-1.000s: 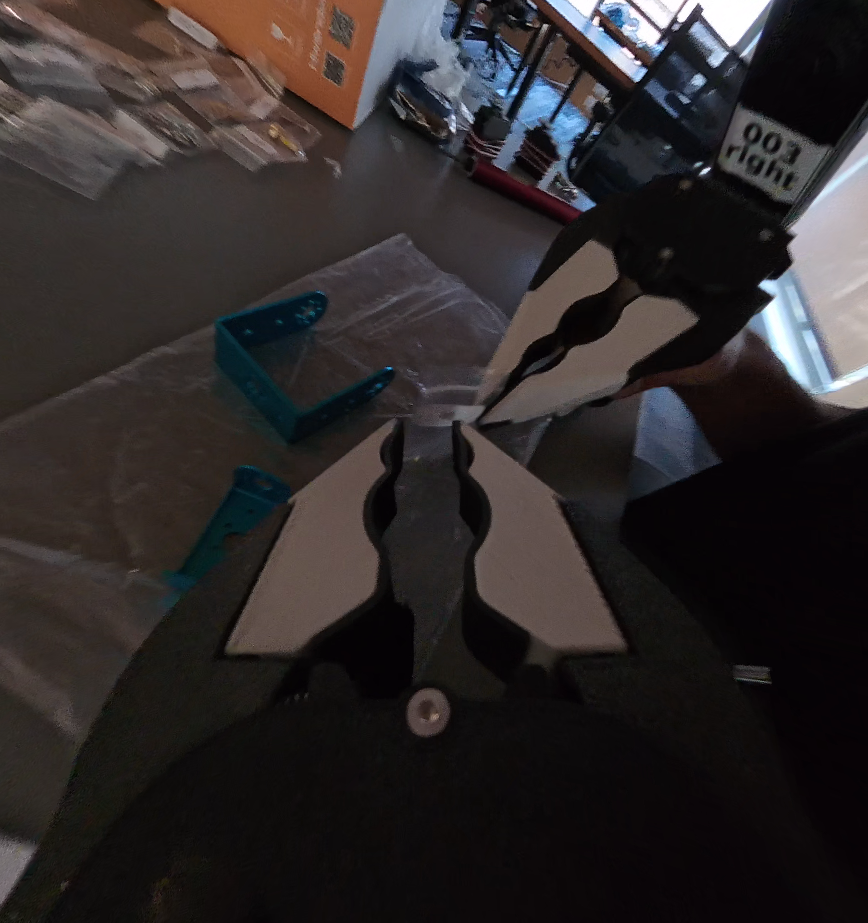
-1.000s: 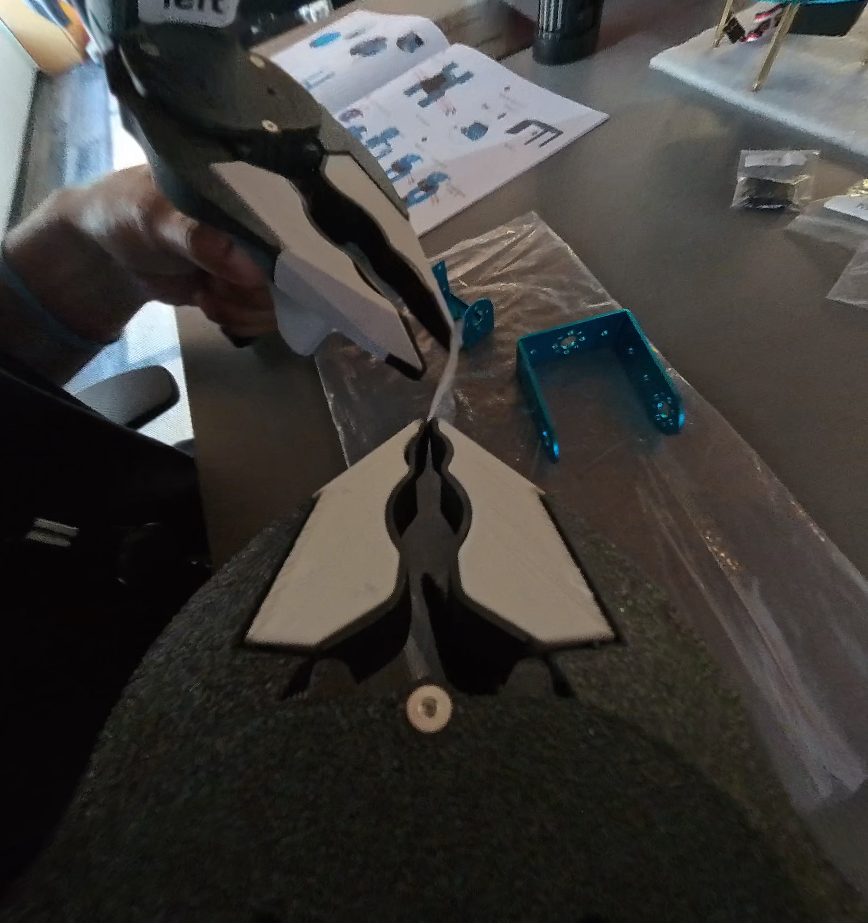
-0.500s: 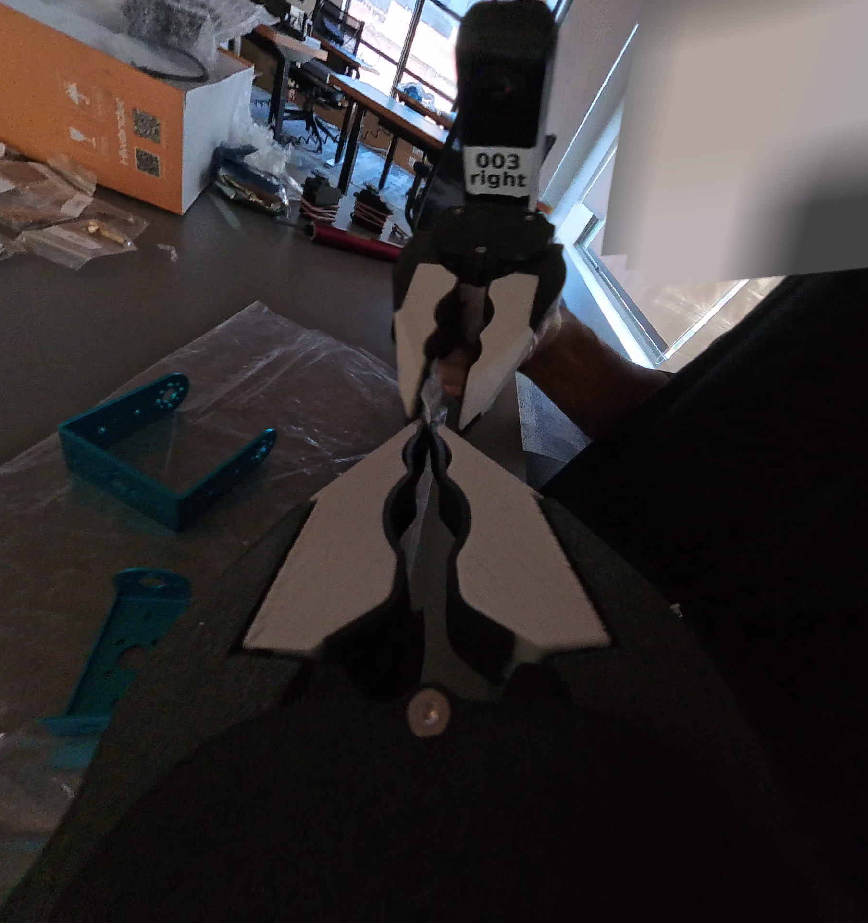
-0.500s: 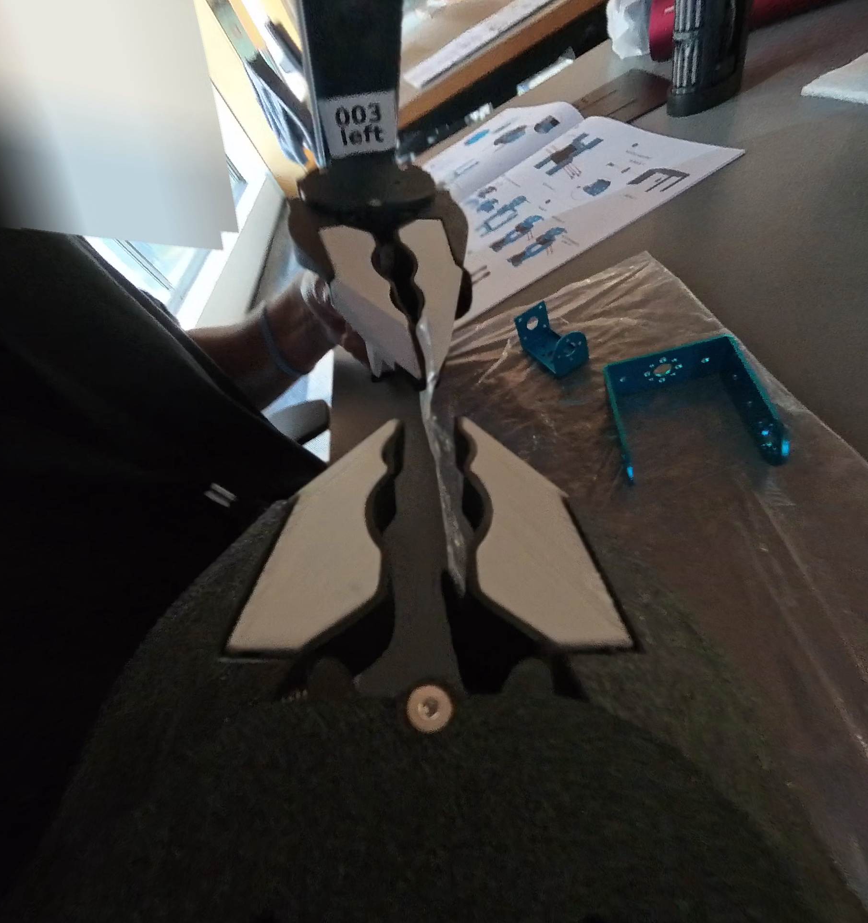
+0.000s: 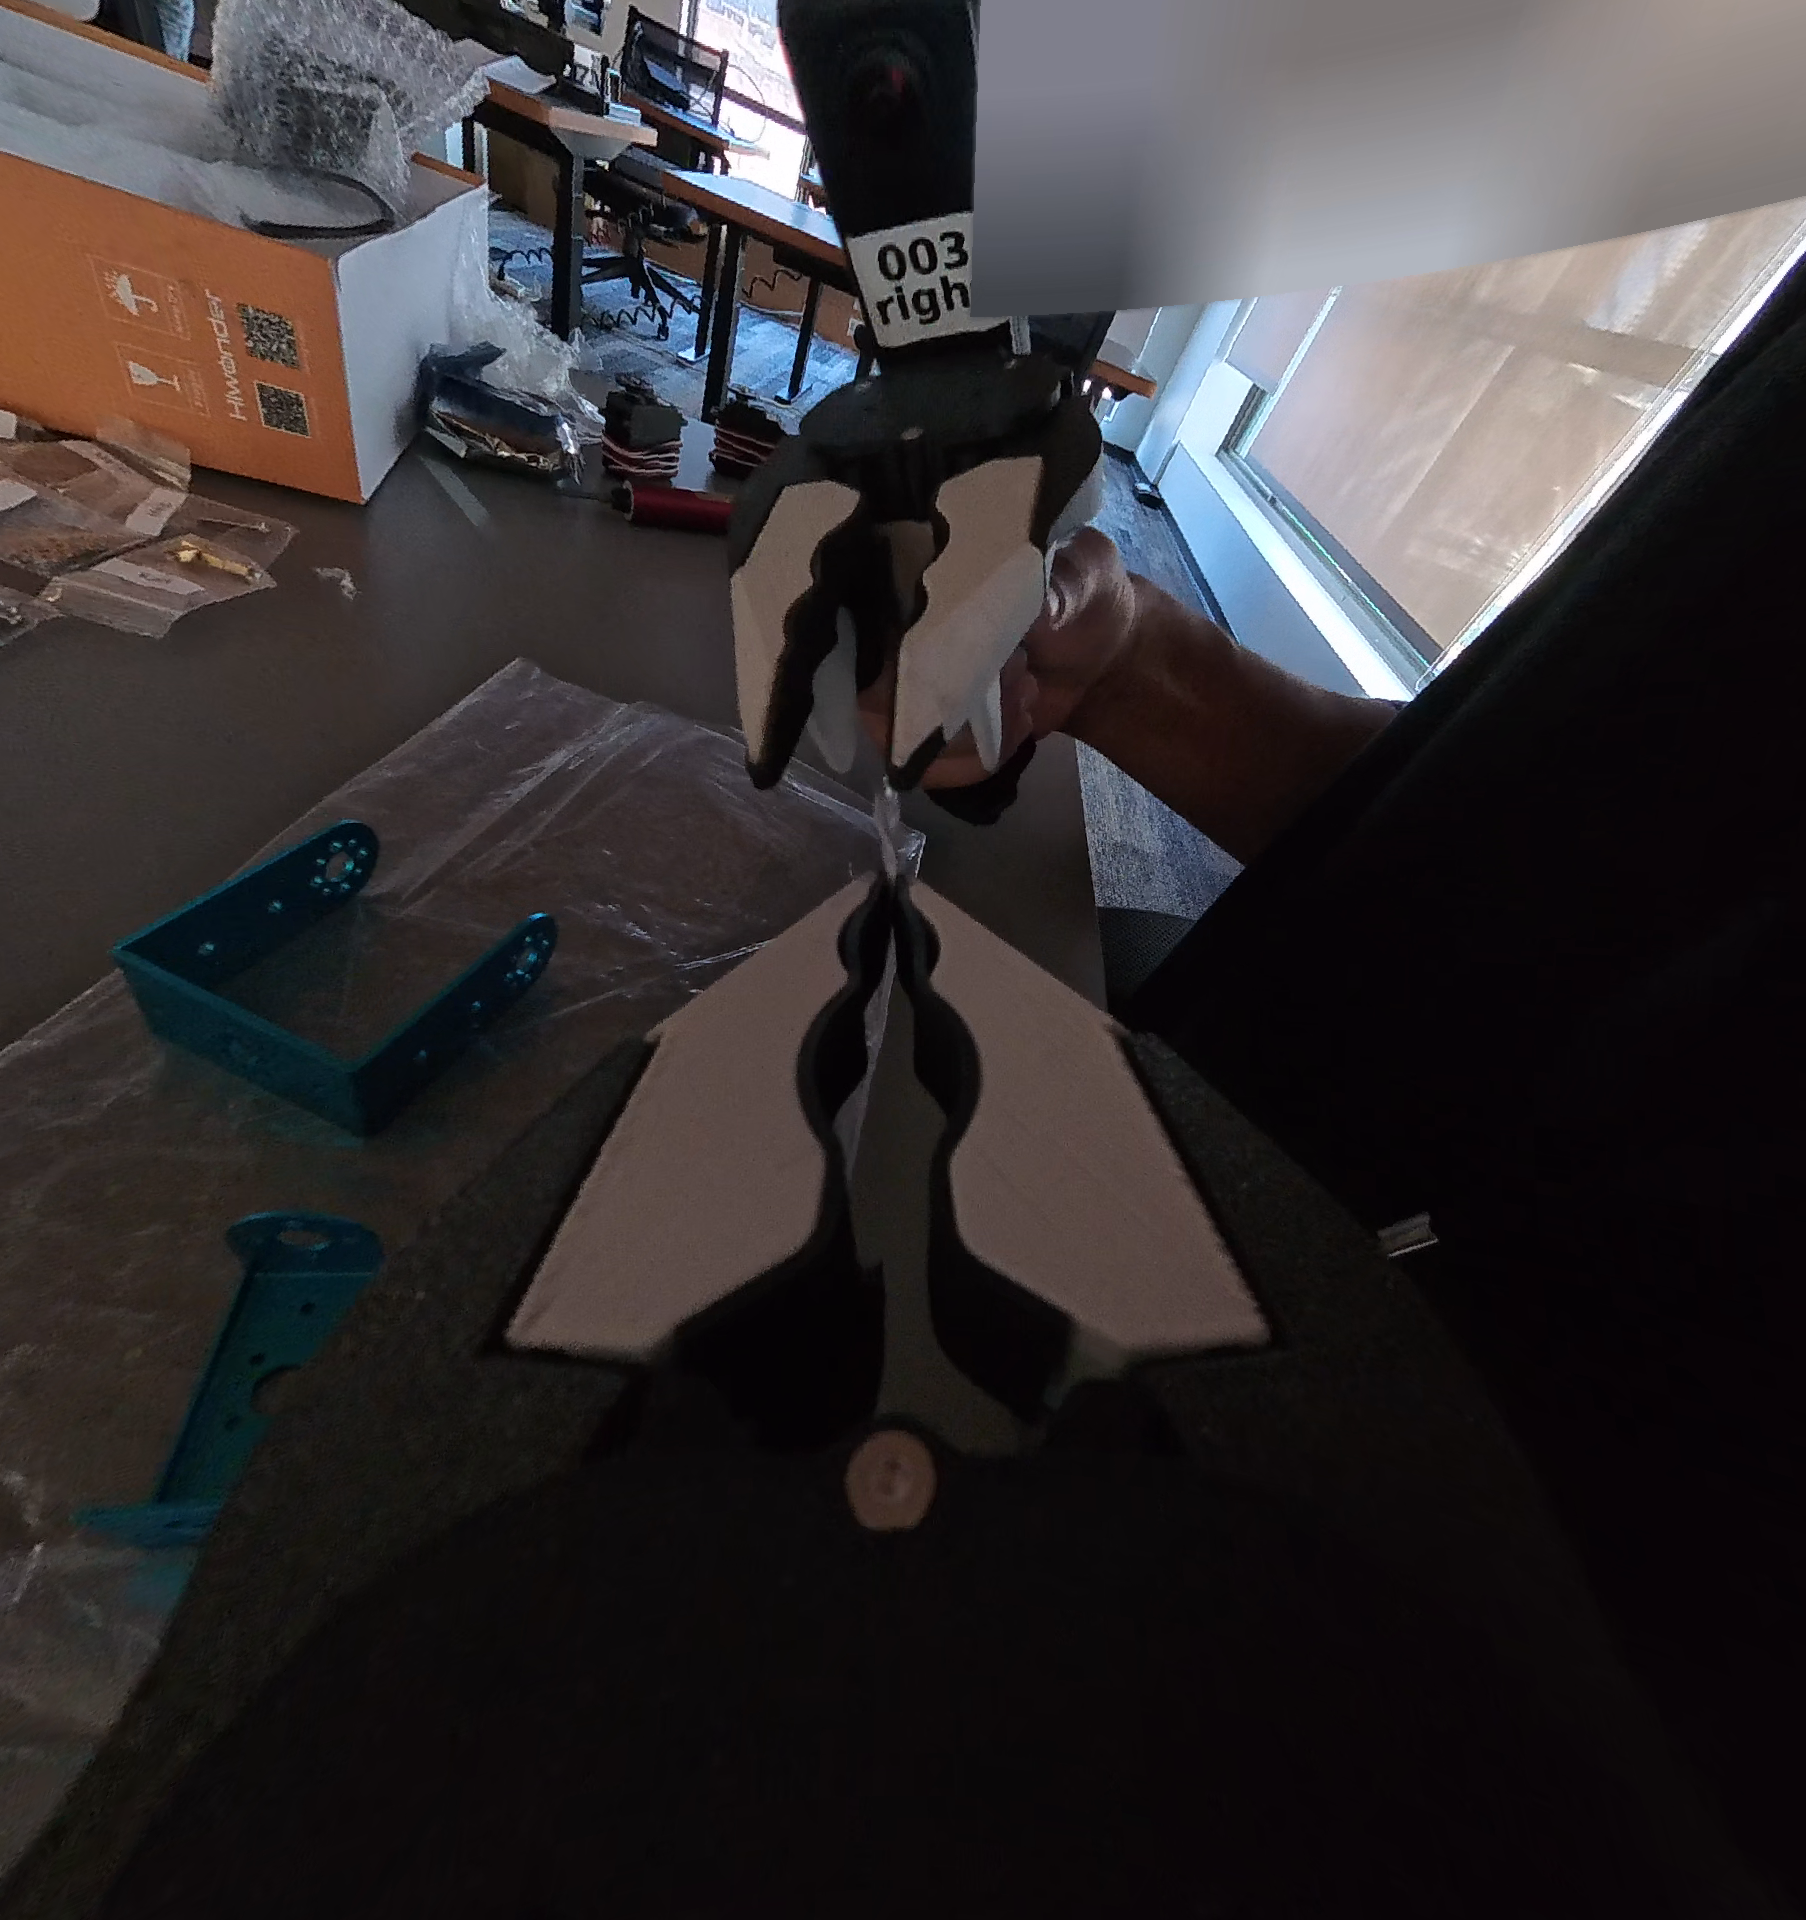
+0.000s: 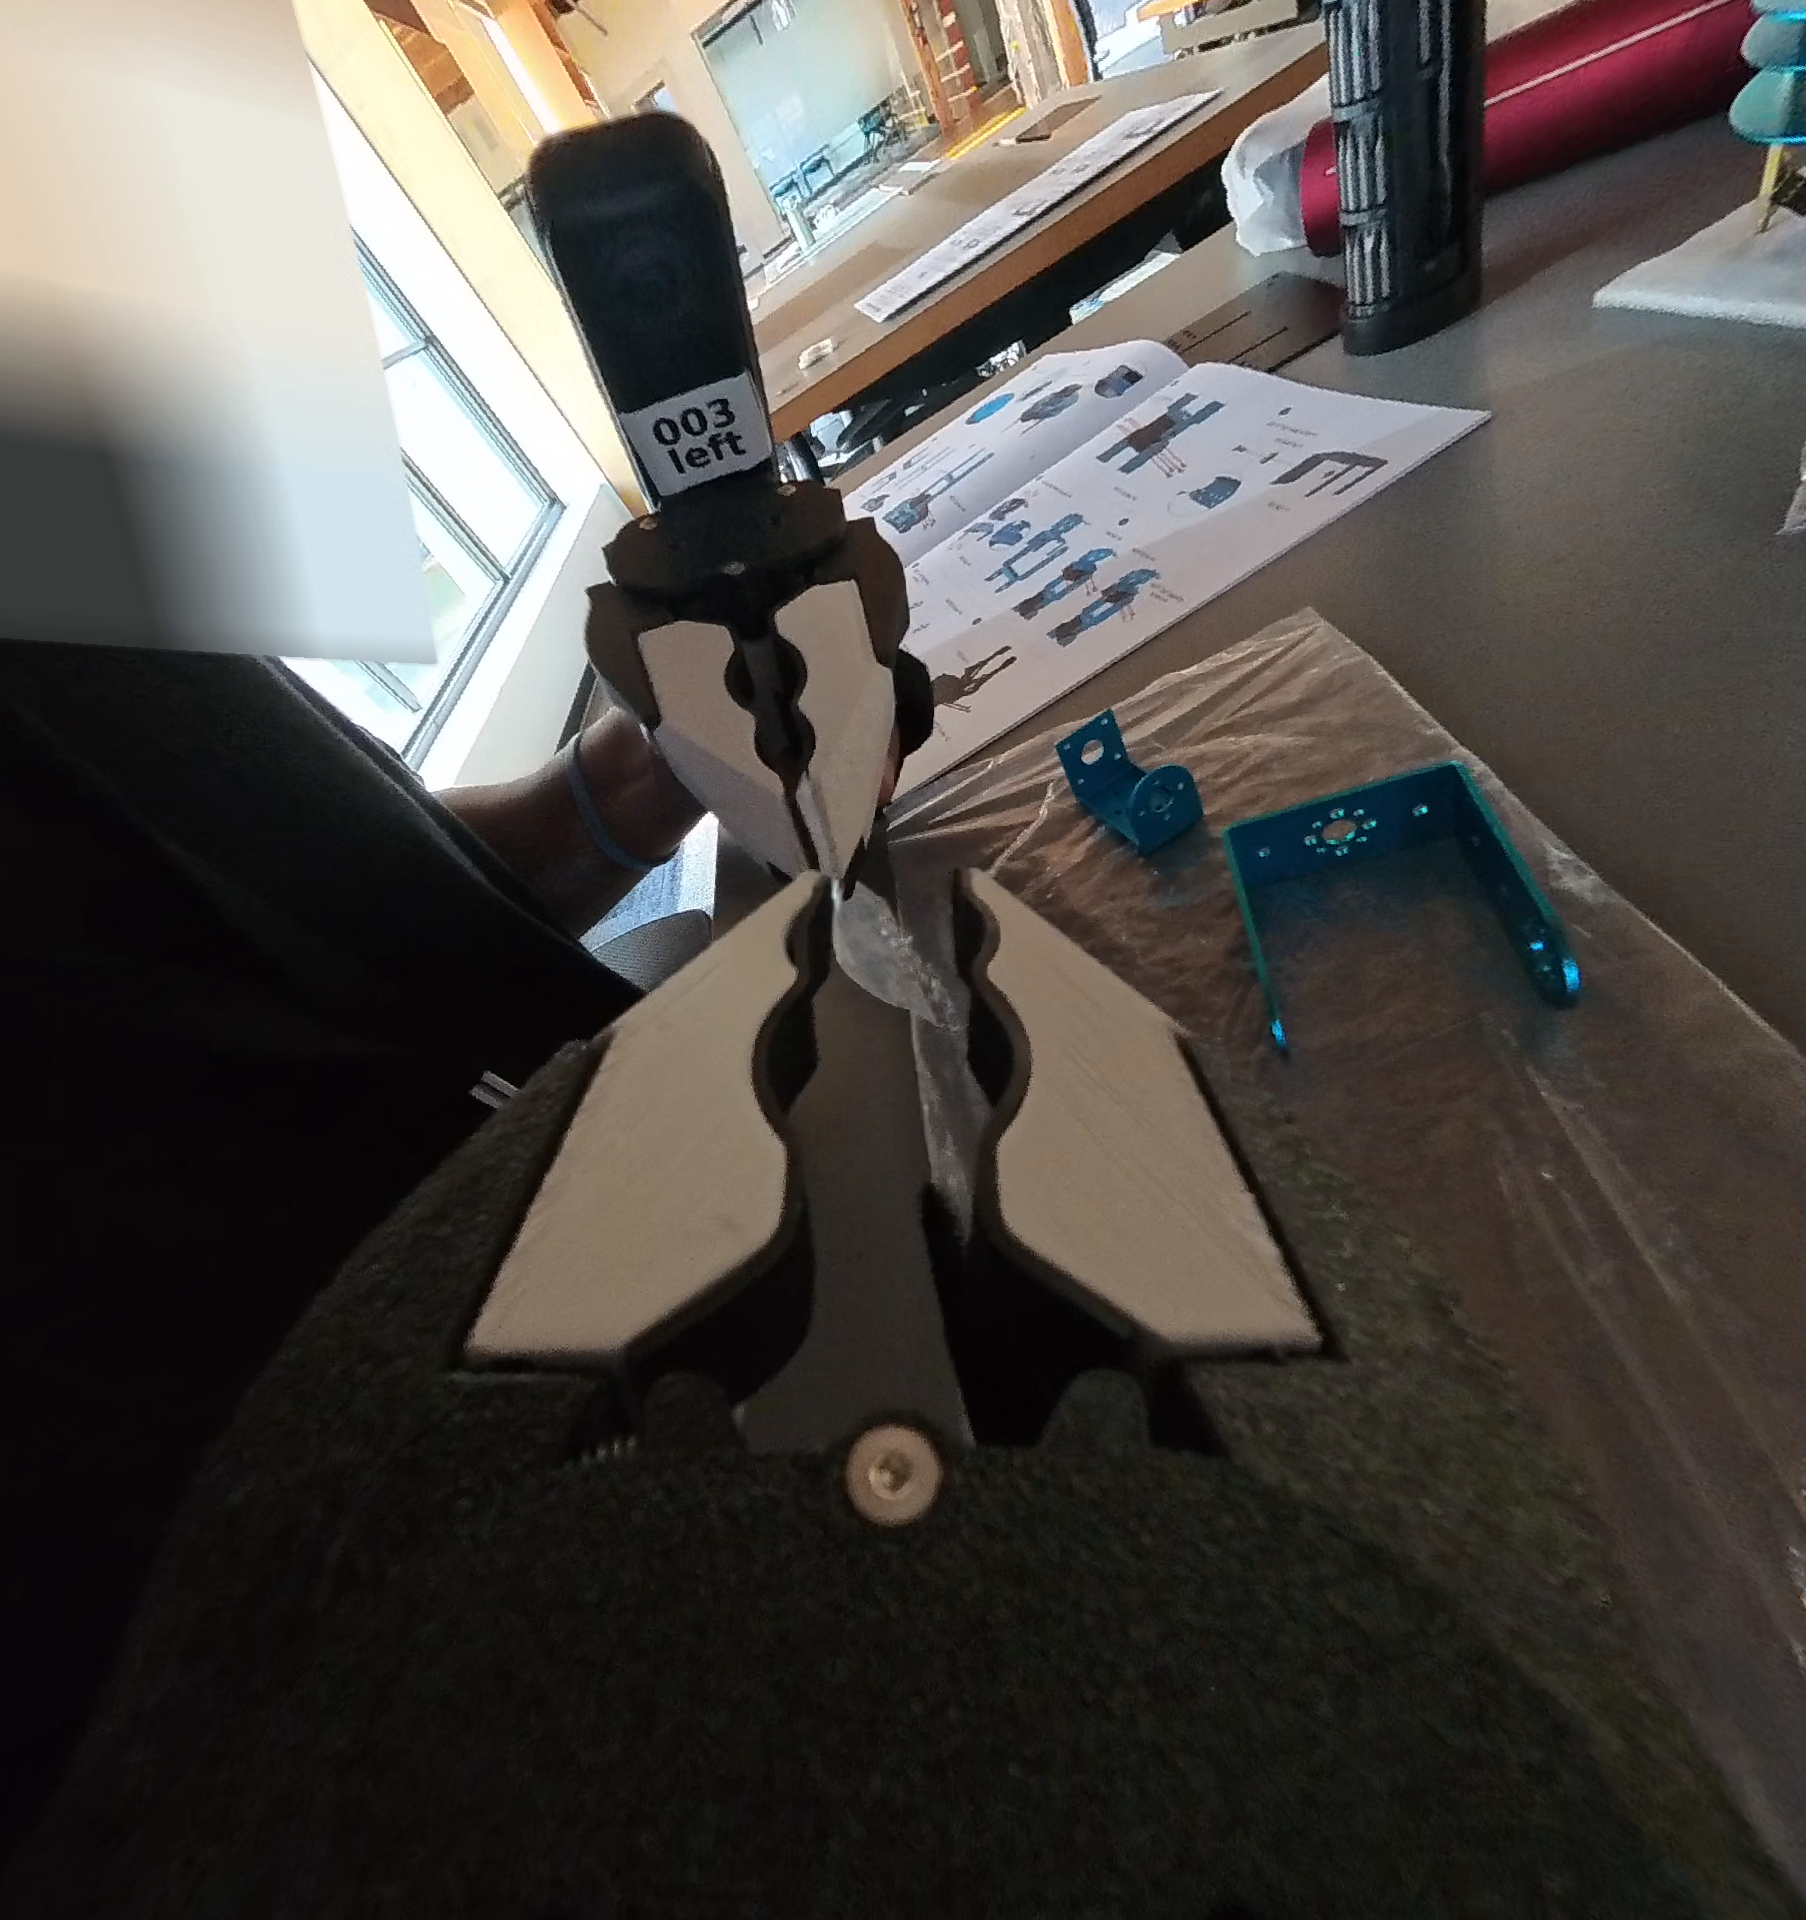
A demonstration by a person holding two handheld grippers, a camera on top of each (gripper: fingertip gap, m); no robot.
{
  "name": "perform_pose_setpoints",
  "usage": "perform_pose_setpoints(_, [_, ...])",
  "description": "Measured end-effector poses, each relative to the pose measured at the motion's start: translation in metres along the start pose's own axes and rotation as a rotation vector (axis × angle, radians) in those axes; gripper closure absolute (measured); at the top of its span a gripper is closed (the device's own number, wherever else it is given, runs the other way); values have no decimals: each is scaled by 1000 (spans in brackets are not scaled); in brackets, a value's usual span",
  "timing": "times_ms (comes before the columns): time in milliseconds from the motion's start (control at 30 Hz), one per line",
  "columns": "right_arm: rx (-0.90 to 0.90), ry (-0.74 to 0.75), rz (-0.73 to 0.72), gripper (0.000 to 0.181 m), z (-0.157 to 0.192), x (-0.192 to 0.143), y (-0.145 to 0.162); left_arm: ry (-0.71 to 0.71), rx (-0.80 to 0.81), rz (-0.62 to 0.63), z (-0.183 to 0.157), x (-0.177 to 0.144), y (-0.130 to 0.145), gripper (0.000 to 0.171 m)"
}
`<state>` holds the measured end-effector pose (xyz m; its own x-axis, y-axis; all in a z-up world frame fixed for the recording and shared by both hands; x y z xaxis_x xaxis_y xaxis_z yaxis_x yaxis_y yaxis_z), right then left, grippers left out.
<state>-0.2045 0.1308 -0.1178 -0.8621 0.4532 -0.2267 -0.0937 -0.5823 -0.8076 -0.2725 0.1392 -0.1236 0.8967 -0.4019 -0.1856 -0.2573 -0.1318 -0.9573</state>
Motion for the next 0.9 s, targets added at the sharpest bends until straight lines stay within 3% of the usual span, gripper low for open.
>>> perform_pose_setpoints(900, [-46,8,81,159,4,4,9,-4,-13,45,0,4,5,171])
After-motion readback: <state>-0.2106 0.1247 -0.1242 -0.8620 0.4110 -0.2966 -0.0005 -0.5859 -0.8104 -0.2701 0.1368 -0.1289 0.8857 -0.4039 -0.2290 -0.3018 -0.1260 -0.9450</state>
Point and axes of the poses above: each gripper's, where its closed fingertips meet, x out along the fingers, y out of its underside, z = x × y across the jaws, the point moved 3 cm from there along -x, back along the fingers, and after that the axes turned 6 degrees about x, right-handed, at the moved point
